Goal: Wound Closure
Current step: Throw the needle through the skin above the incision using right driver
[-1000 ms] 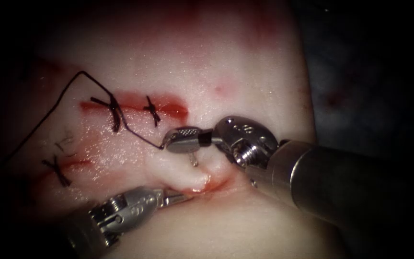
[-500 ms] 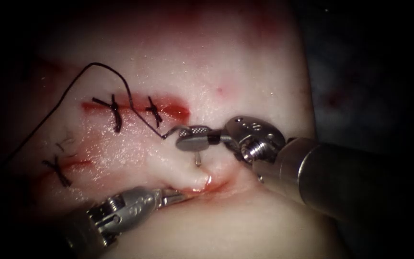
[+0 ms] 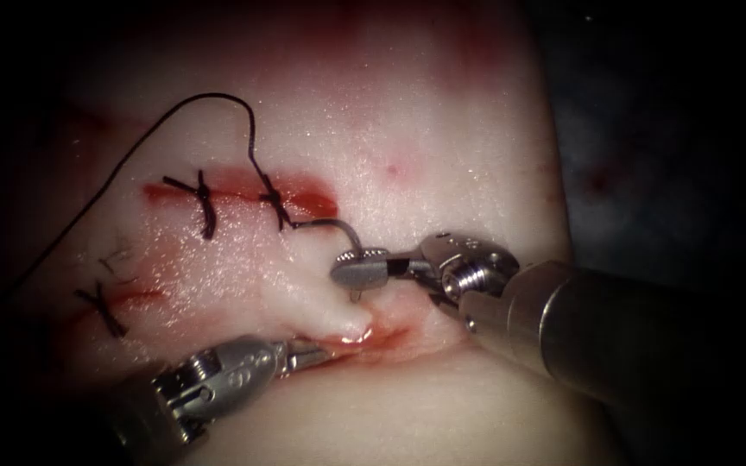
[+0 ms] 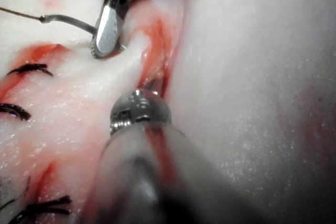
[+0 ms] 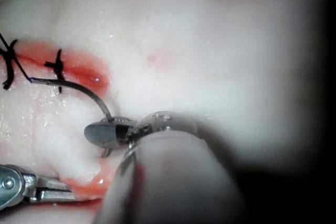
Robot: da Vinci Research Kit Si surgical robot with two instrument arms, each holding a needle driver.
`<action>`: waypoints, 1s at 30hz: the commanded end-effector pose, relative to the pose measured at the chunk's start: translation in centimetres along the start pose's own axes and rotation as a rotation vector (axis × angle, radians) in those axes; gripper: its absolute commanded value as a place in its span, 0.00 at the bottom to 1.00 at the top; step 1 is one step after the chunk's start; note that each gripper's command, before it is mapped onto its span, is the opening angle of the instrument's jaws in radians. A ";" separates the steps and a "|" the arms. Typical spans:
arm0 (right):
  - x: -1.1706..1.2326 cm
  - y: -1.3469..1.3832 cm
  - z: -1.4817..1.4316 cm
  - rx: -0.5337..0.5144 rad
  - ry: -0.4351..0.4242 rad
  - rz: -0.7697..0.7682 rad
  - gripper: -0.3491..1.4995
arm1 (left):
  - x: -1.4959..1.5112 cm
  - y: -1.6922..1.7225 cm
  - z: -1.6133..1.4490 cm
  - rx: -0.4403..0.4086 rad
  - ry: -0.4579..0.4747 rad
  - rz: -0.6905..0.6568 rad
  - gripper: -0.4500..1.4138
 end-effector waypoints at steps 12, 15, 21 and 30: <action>-0.16 0.09 0.20 0.044 -0.031 0.057 0.00 | -0.01 0.01 0.04 0.000 -0.001 0.001 0.04; -0.01 0.07 0.17 0.024 0.044 0.053 0.00 | 0.00 0.04 0.00 -0.001 -0.002 0.001 0.04; 0.38 0.00 0.08 -0.007 0.166 -0.067 0.02 | -0.01 0.07 -0.04 -0.002 -0.002 0.002 0.05; 0.80 -0.04 -0.07 -0.082 0.211 -0.426 0.34 | -0.04 0.14 -0.11 -0.001 -0.003 0.006 0.05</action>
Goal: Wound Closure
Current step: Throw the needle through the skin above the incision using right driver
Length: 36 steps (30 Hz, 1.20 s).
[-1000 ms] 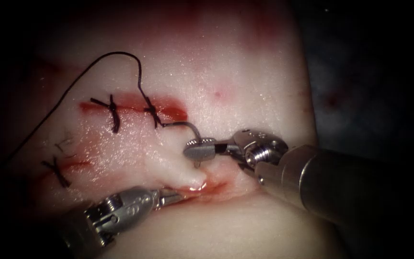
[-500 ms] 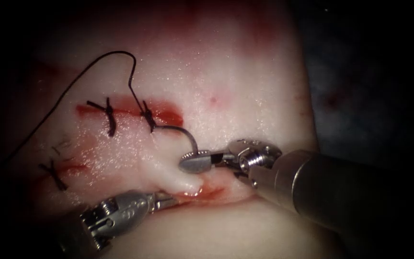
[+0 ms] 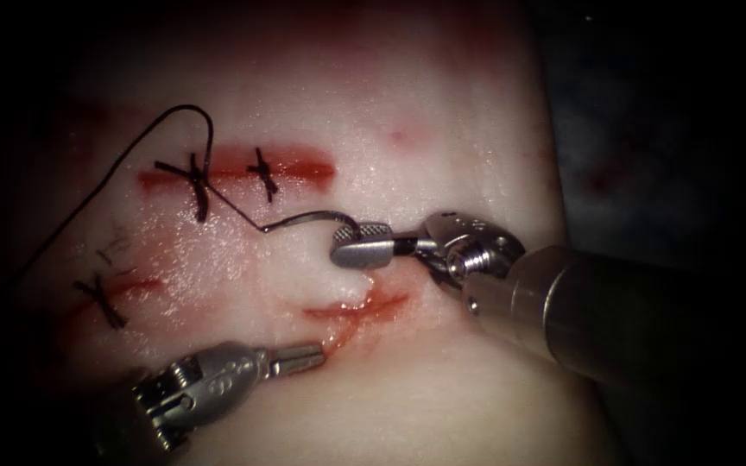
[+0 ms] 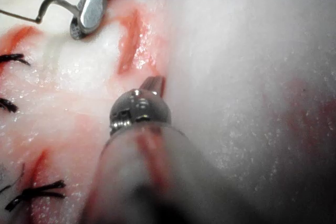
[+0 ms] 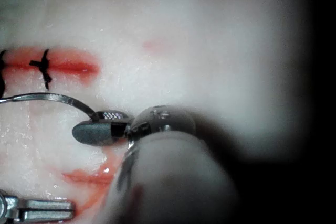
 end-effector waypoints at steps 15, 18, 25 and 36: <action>0.70 -0.23 0.03 -0.310 -0.082 -0.986 0.86 | -0.04 -0.04 0.05 -0.001 -0.001 0.003 0.08; 0.58 -0.36 0.11 -0.339 -0.139 -1.073 0.86 | -0.04 -0.05 0.06 0.002 -0.002 0.003 0.08; 0.36 -0.70 0.36 -0.357 -0.259 -1.256 0.64 | -0.05 -0.05 0.05 0.007 -0.005 0.004 0.08; 0.29 -1.15 0.68 -0.487 -0.326 -1.545 0.52 | -0.06 -0.04 0.05 0.010 -0.006 0.005 0.08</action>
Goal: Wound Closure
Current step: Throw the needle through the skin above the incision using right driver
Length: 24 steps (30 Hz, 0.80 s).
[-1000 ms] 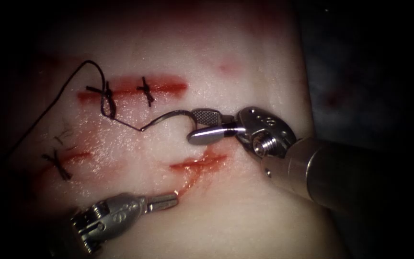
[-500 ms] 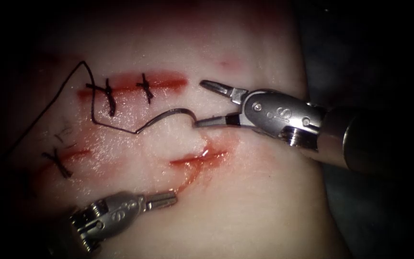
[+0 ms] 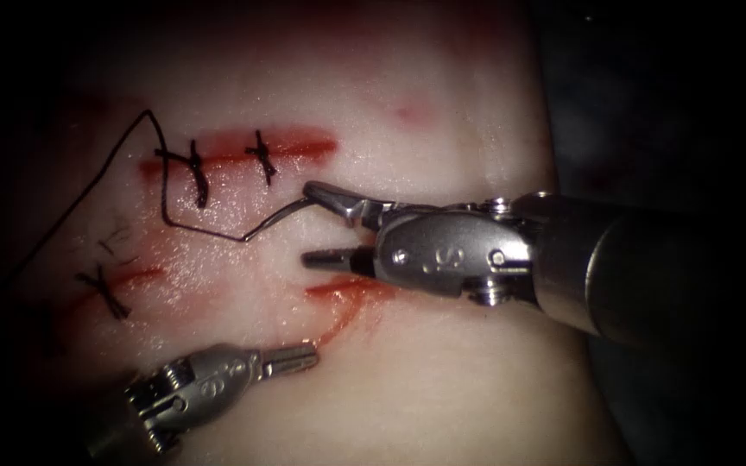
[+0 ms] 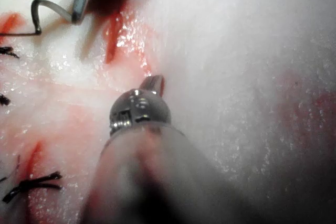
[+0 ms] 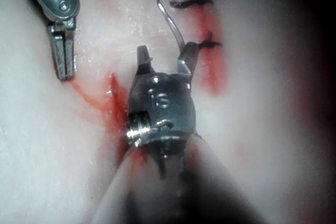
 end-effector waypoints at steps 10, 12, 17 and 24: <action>0.17 -0.03 0.24 -0.028 -0.171 -0.214 0.50 | -0.02 0.00 0.08 -0.001 0.001 0.001 0.08; 0.17 -0.05 0.24 -0.031 -0.182 -0.231 0.50 | -0.02 0.00 0.07 -0.001 0.001 0.001 0.08; 0.16 -0.04 0.30 -0.029 -0.224 -0.263 0.63 | -0.02 0.00 0.08 -0.001 0.001 0.001 0.08; 0.14 -0.09 0.42 -0.035 -0.232 -0.270 0.69 | -0.02 0.00 0.07 -0.001 0.001 0.001 0.08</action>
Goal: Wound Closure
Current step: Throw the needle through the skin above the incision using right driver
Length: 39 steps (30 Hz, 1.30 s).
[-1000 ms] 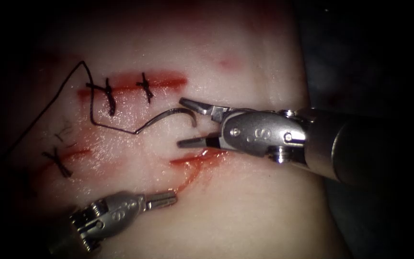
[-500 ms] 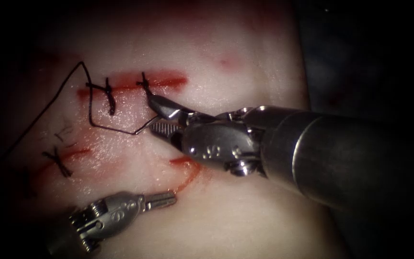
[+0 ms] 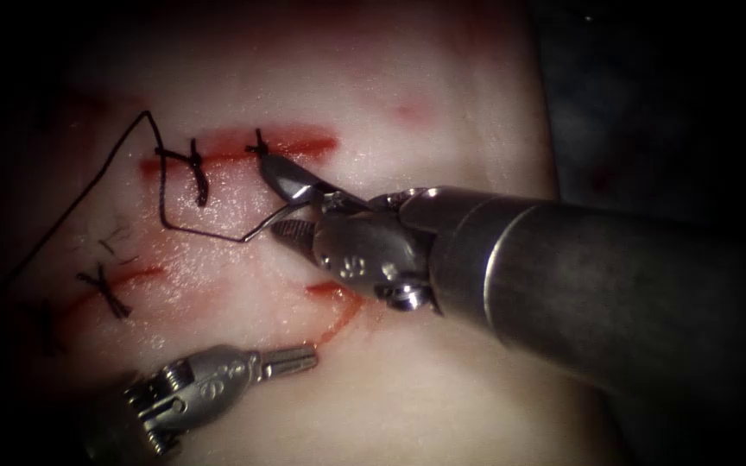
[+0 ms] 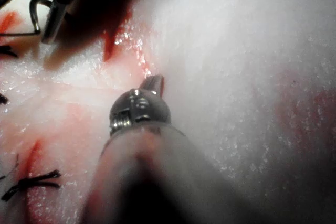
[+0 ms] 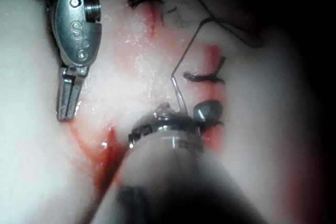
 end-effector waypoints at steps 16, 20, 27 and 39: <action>-0.07 -0.15 0.04 0.027 -0.004 0.017 0.00 | -0.02 -0.01 0.08 -0.001 0.001 0.001 0.07; -0.18 -0.14 -0.07 -0.031 0.127 0.196 0.00 | -0.01 -0.02 0.07 -0.002 0.001 0.000 0.07; -0.54 0.01 -0.14 -0.007 0.406 0.482 0.00 | 0.00 -0.01 0.08 -0.001 0.001 -0.001 0.07; -0.96 0.06 0.09 0.154 0.546 0.838 0.00 | 0.02 -0.02 0.11 0.001 0.000 -0.003 0.07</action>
